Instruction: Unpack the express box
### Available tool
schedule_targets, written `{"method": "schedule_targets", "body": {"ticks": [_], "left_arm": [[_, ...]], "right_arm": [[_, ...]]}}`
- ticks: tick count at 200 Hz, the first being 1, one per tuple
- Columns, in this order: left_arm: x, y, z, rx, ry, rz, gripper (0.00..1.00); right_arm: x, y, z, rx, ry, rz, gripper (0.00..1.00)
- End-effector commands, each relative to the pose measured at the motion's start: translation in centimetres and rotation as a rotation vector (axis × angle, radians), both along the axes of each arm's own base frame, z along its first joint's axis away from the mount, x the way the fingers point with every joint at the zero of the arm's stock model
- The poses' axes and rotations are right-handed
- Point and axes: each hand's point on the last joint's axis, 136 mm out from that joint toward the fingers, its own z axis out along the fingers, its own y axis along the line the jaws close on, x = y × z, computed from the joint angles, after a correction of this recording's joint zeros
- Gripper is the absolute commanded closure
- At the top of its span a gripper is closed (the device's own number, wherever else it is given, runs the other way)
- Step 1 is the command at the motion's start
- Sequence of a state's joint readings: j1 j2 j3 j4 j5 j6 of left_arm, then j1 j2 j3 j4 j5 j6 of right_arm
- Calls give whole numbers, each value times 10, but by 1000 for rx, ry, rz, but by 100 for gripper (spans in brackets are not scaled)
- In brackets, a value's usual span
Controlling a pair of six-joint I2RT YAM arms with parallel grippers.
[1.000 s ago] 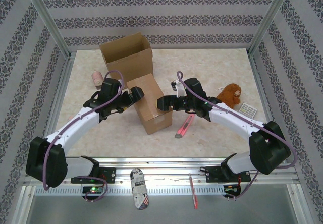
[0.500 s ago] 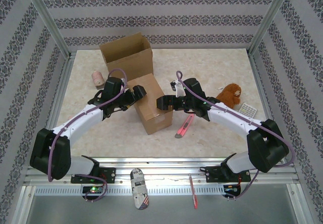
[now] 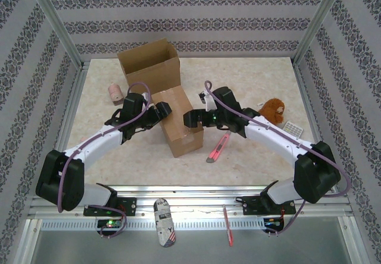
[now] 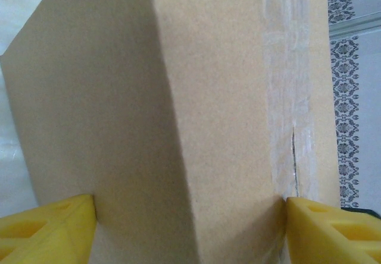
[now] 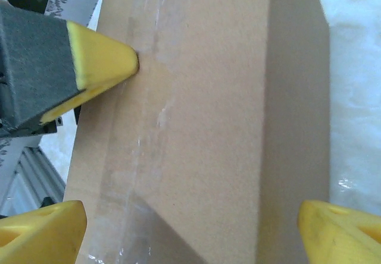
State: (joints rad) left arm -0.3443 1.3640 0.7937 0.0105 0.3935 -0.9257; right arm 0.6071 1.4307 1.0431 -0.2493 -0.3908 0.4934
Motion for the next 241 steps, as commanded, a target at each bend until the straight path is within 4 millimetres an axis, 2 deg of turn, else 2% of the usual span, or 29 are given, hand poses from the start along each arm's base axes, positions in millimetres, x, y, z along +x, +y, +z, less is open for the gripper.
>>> {"method": "schedule_targets", "body": {"ticks": [1, 38, 94, 148, 184, 241], "left_arm": [[-13, 9, -41, 29, 124, 20, 22], [-13, 7, -49, 20, 139, 14, 22], [-13, 5, -55, 11, 150, 9, 22], [-14, 4, -58, 7, 157, 4, 22], [-14, 1, -60, -5, 163, -4, 22], [-15, -1, -64, -15, 172, -10, 21]], "right_arm": [[2, -11, -2, -152, -26, -13, 9], [11, -16, 4, -344, -75, -11, 10], [24, -2, 10, -473, -121, 14, 12], [29, 15, -5, -536, -113, 36, 12], [34, 9, -18, -603, -106, 6, 13], [42, 1, -30, -663, -101, -39, 23]]}}
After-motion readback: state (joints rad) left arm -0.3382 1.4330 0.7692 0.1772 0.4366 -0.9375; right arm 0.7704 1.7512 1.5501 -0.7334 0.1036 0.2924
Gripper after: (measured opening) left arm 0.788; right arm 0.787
